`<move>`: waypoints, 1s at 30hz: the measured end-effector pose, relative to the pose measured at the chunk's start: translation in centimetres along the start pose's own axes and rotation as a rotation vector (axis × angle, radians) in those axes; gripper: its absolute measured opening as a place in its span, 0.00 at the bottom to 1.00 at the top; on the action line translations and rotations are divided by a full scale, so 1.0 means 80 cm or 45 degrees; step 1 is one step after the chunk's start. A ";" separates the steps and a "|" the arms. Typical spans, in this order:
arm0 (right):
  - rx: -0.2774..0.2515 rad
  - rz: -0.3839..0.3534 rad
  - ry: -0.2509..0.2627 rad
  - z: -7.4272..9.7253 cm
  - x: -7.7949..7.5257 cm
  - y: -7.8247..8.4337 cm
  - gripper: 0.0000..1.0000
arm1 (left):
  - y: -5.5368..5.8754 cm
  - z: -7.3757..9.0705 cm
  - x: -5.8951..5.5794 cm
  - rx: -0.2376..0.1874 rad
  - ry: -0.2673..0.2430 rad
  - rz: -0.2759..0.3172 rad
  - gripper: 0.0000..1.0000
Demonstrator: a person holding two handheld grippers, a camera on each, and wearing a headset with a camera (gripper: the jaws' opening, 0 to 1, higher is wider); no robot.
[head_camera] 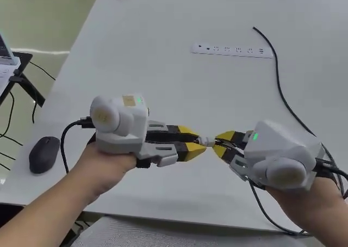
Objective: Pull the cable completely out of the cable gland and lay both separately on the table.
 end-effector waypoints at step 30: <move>0.009 -0.616 0.036 0.001 -0.035 0.036 0.00 | -0.007 -0.001 0.010 -0.025 -0.014 -0.006 0.15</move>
Point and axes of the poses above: the centre of the closed fingertips' face, and the gripper's own axes: z roughly backward along the fingers, x roughly to its left, y roughly out of its underside, the point moved 1 cm from there along z, roughly backward along the fingers, and after that the axes turned 13 degrees about -z, right-handed, at the moved point
